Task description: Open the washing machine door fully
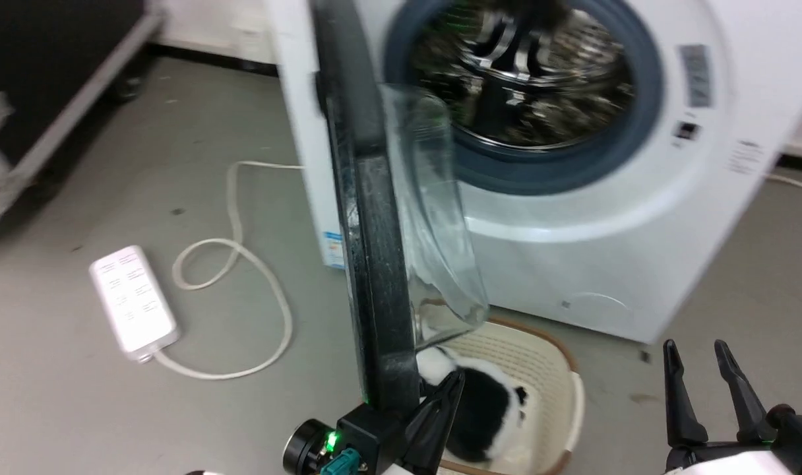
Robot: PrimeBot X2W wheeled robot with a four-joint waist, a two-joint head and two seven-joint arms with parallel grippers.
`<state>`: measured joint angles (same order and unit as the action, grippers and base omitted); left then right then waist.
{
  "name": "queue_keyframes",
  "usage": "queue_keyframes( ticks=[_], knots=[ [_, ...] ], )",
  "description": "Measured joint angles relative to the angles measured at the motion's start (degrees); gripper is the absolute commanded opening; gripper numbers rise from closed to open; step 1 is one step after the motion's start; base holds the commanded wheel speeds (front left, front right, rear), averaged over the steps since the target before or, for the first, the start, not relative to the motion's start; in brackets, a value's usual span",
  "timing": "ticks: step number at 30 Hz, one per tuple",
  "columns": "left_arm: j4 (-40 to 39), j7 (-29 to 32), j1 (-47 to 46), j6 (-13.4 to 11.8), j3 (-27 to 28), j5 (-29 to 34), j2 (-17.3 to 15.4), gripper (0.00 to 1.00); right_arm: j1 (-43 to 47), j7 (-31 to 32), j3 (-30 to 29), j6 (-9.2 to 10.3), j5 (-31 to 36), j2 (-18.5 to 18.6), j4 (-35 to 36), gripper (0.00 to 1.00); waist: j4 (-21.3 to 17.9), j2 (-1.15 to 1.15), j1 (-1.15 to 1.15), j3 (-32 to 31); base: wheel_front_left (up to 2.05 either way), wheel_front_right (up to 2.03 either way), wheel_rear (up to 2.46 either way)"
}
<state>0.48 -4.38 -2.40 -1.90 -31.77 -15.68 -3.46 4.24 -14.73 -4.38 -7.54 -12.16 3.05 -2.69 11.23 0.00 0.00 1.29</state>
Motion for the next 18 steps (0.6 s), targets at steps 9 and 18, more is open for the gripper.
queue_keyframes(
  ticks=[9,18],
  knots=[
    [-0.4,3.2,0.9,-1.5,3.8,-2.7,-2.9,0.0,-0.1,0.0,2.9,0.0,-0.3,0.0,-0.4,1.0,9.1,0.0,0.0,-0.6,0.0,0.0,0.0],
    [-2.2,4.2,-0.5,-4.8,13.0,-4.5,-8.2,0.0,-2.3,0.0,4.1,0.0,1.1,0.0,-0.3,1.0,11.9,0.0,0.01,4.0,0.0,0.0,0.0]
  ],
)
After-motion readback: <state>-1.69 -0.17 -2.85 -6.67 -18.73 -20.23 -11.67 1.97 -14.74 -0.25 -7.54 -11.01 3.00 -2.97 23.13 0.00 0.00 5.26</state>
